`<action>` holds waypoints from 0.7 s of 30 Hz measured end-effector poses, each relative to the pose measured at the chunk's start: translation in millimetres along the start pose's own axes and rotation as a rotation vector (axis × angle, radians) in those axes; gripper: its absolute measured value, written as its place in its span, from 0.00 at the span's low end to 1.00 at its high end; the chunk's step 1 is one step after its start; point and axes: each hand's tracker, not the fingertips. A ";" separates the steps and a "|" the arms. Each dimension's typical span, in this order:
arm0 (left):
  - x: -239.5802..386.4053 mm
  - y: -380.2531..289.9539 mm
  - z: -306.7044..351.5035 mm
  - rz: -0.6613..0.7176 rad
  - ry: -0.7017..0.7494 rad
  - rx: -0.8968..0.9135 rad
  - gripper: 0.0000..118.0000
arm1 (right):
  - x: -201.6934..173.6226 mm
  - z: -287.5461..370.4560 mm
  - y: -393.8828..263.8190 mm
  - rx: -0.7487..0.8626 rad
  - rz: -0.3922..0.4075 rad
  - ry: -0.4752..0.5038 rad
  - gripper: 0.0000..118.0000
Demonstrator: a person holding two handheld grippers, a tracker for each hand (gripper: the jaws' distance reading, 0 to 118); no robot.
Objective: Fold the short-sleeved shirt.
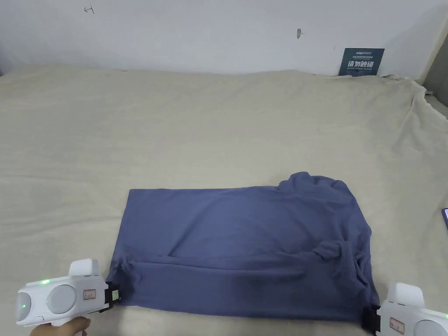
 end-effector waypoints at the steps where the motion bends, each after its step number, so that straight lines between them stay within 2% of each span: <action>1: 0.6 2.8 3.6 0.018 -0.010 -0.007 0.29 | -1.9 4.5 2.4 0.003 0.003 0.000 0.23; 4: 5.2 12.8 22.1 0.076 -0.022 0.015 0.85 | -12.9 29.7 12.6 0.098 0.041 -0.033 0.69; 5: 8.5 16.5 33.5 0.082 -0.058 0.063 0.91 | -15.5 41.4 18.4 0.142 0.051 -0.025 0.71; 9: 30.8 34.8 88.0 0.034 -0.088 0.293 0.91 | -29.4 98.1 45.8 0.375 0.067 0.012 0.71; 13: 56.4 47.4 129.9 -0.023 -0.016 0.508 0.91 | -44.6 145.4 62.9 0.590 0.108 0.024 0.71; 16: 74.7 48.3 144.7 -0.083 0.056 0.623 0.89 | -47.2 156.7 68.2 0.696 0.135 -0.001 0.70; 18: 82.3 44.2 151.5 -0.107 0.053 0.703 0.74 | -56.3 162.2 65.9 0.753 0.146 -0.036 0.70; 19: 85.9 42.0 154.3 -0.119 0.047 0.738 0.60 | -59.3 163.3 64.3 0.777 0.152 -0.047 0.70; 21: 91.8 38.7 156.3 -0.139 0.037 0.781 0.38 | -62.3 164.5 61.5 0.799 0.157 -0.049 0.66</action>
